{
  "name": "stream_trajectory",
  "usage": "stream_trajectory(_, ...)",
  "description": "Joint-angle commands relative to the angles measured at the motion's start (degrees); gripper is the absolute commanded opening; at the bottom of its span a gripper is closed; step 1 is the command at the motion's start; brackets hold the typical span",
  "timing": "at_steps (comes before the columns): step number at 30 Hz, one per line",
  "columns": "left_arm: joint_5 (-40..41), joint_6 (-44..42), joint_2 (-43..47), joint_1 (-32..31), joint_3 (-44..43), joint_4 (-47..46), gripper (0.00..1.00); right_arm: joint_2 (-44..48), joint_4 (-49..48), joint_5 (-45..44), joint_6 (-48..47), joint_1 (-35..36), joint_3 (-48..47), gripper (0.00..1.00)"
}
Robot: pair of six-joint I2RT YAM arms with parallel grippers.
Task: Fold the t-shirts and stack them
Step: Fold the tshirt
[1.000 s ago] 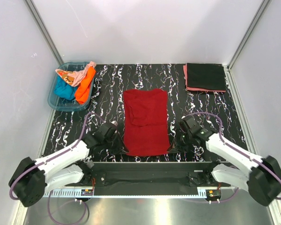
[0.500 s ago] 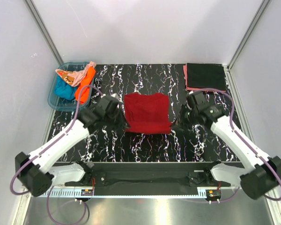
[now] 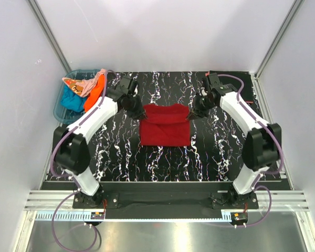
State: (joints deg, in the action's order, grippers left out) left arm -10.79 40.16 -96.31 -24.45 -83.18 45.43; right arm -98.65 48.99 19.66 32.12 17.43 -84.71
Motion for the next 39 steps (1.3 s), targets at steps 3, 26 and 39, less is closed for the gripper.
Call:
stream_trajectory(3,-3.4,-3.6,-6.3,2.8,-8.7,-1.4,0.13,-7.9,0.0,4.2,-4.4,-2.2,-11.5,0.00)
stream_trajectory(26,-9.1,-7.9,-13.0,12.0,-15.2,-21.1,0.51,-41.5,9.5,0.6,-12.0,-6.4,-57.6,0.54)
stream_trajectory(39,-25.2,8.3,-15.7,6.4,7.2,-54.6,0.39,-26.8,-23.9,19.1,-1.9,-4.1,-15.4,0.27)
